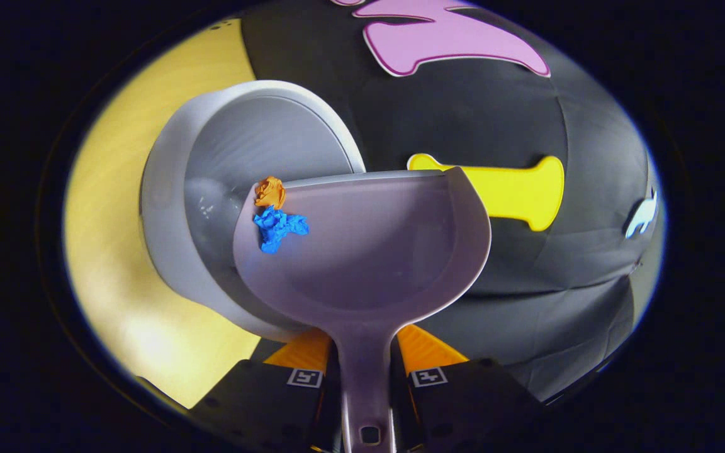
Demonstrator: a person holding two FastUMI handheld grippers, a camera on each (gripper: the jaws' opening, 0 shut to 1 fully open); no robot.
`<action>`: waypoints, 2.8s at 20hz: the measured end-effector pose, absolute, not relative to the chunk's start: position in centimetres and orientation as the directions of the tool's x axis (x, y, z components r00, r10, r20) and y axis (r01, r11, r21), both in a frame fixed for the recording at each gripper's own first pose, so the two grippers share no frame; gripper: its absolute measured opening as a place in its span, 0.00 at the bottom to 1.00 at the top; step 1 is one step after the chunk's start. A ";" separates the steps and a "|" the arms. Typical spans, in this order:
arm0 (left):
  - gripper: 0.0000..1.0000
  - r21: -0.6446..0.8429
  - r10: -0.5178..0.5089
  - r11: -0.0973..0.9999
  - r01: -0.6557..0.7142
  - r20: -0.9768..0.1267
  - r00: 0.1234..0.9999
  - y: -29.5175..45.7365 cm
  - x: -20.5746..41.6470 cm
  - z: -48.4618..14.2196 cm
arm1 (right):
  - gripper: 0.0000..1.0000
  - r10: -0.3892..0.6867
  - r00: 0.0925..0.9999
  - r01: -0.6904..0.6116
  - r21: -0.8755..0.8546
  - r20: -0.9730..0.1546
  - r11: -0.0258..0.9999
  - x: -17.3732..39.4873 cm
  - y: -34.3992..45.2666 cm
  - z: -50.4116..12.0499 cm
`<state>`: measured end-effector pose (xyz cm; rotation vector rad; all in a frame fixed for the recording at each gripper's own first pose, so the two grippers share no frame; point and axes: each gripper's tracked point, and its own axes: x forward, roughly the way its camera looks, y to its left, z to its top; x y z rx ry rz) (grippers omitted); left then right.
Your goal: Pick up the small broom and dustpan from the desktop, sweep the trash into the dustpan with the broom, and then empty the trash into the garbage bin.
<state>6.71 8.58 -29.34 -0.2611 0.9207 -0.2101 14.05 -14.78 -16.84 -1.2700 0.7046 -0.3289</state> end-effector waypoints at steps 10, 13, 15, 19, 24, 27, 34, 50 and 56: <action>0.24 -0.309 -0.278 0.950 0.050 -0.755 0.594 8.2 5.9 -29.6 | 0.36 -0.536 0.817 -0.254 -0.967 -0.215 0.001 14.7 -15.4 -15.1; 0.25 -0.298 -0.267 0.953 0.051 -0.748 0.608 8.3 5.8 -29.2 | 0.36 -0.556 0.789 -0.242 -0.964 -0.262 0.111 14.6 -15.9 -15.2; 0.25 -0.295 -0.259 0.954 0.046 -0.741 0.620 8.3 5.8 -29.0 | 0.36 -0.575 0.760 -0.194 -0.950 -0.304 0.246 13.3 -16.5 -15.0; 0.25 -0.296 -0.258 0.954 0.047 -0.729 0.634 8.3 6.0 -28.6 | 0.36 -0.603 0.721 -0.083 -0.906 -0.343 0.416 12.8 -17.7 -12.8; 0.25 -0.257 -0.229 0.965 0.055 -0.716 0.659 8.2 6.3 -28.0 | 0.36 -0.547 0.713 0.127 -0.686 -0.438 0.716 12.5 -16.7 -10.2; 0.25 -0.234 -0.216 0.970 0.067 -0.697 0.684 7.9 6.9 -27.5 | 0.36 -0.477 0.754 0.217 -0.514 -0.452 0.830 13.3 -15.2 -9.3; 0.25 -0.166 -0.184 0.981 0.098 -0.649 0.738 7.3 7.2 -26.5 | 0.39 -0.220 0.866 0.199 -0.095 -0.450 0.975 13.7 -7.8 -6.7; 0.25 -0.098 -0.125 0.992 0.080 -0.652 0.748 5.9 9.4 -29.5 | 0.36 0.187 0.703 -0.131 0.134 -0.686 0.982 4.0 14.4 -23.3; 0.25 0.031 -0.027 0.997 0.074 -0.734 0.679 7.0 10.8 -33.0 | 0.36 0.177 0.574 -0.083 0.158 -0.800 0.984 1.8 14.9 -35.5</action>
